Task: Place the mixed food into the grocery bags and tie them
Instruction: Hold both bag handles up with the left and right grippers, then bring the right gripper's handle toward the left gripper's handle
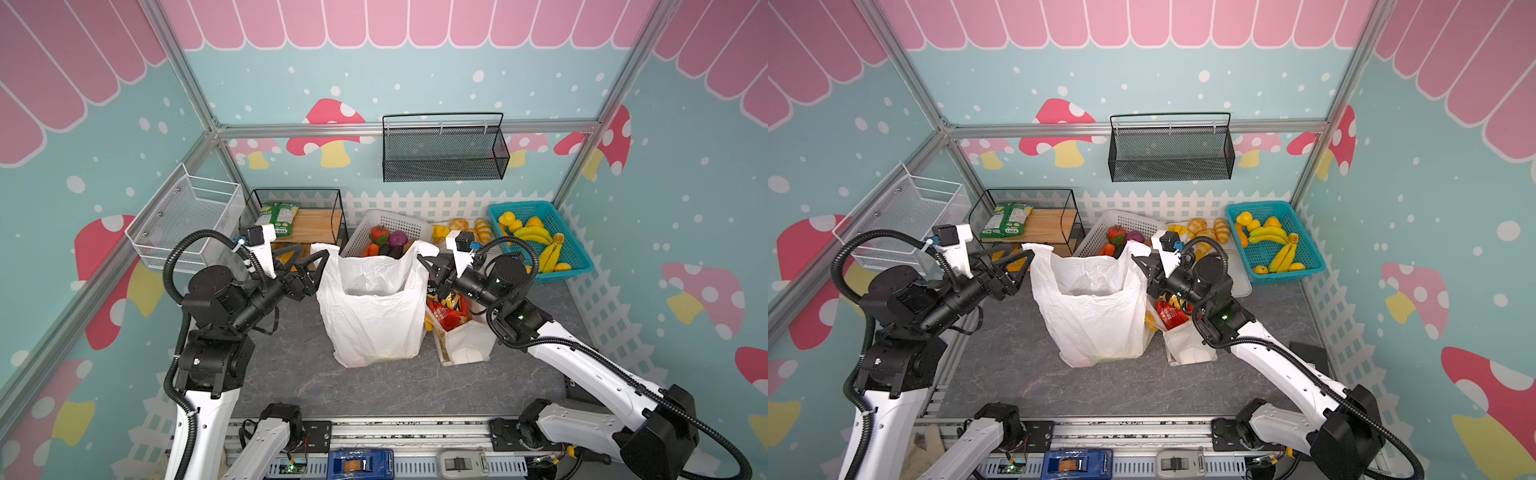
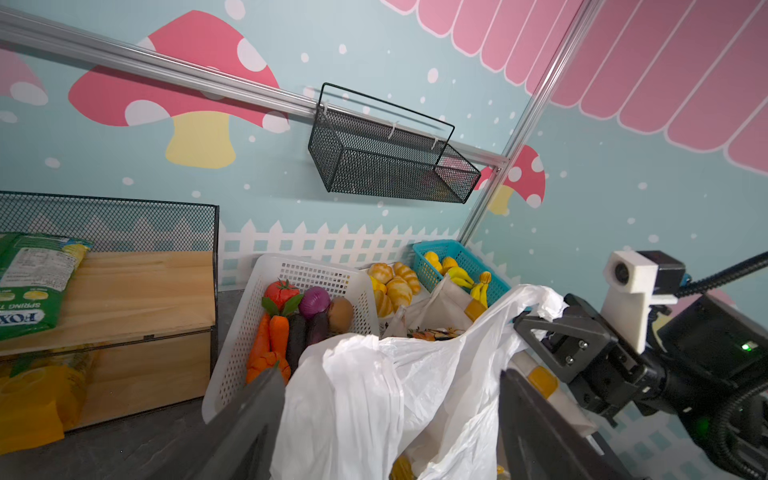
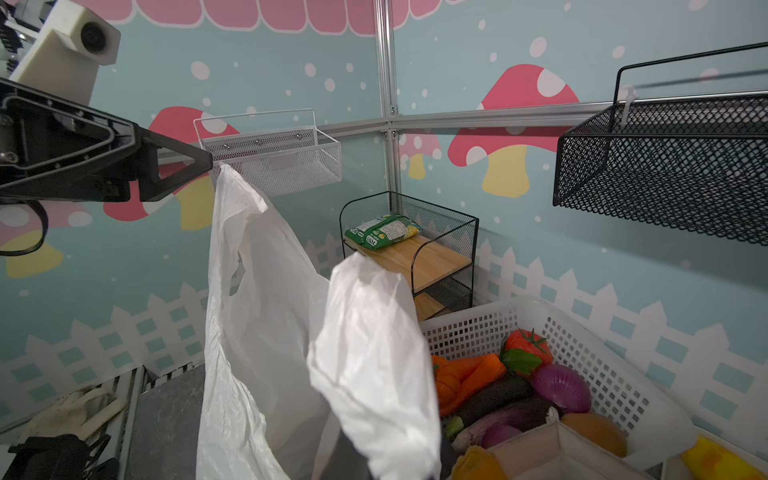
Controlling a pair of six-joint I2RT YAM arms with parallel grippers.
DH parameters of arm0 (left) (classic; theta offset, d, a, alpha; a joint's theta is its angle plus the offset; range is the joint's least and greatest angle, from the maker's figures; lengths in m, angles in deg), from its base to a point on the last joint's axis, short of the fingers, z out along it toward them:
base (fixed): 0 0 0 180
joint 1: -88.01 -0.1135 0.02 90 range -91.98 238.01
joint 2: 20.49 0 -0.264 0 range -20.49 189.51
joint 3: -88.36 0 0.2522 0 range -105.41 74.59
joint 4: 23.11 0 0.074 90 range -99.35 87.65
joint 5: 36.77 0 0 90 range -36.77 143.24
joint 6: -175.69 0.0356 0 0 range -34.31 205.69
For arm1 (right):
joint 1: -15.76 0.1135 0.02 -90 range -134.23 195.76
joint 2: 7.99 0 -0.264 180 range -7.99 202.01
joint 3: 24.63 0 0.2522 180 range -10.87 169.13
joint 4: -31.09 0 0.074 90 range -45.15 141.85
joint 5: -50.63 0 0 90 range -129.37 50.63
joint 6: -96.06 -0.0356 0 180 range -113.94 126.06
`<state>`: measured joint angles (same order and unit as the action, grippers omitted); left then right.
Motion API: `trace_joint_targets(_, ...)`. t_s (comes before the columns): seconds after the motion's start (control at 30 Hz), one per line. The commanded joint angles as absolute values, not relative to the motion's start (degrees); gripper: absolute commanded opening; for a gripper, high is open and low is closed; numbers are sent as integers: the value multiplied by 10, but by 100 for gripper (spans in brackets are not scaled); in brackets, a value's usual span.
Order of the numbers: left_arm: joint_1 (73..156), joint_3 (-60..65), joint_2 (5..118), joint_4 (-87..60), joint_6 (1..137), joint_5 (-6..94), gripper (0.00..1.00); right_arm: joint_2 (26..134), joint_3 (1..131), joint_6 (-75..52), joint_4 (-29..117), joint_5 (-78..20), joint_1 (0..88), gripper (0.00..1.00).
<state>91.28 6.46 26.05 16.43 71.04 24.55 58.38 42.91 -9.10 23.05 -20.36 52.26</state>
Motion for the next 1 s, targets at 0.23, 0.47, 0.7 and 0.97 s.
trace_joint_targets(0.23, 910, 44, 357, 181, 774, 172, 76, 599, 445, -71, 233, -198, 522, 3)
trace_joint_targets(0.47, 909, 66, 346, 122, 740, 122, 15, 624, 483, -60, 285, -211, 519, 7)
trace_joint_targets(0.7, 910, 134, 300, 34, 643, 125, 8, 686, 631, -6, 467, -333, 514, 45)
trace_joint_targets(0.97, 910, 157, 287, 31, 589, 155, 0, 671, 678, 86, 463, -390, 577, 77)
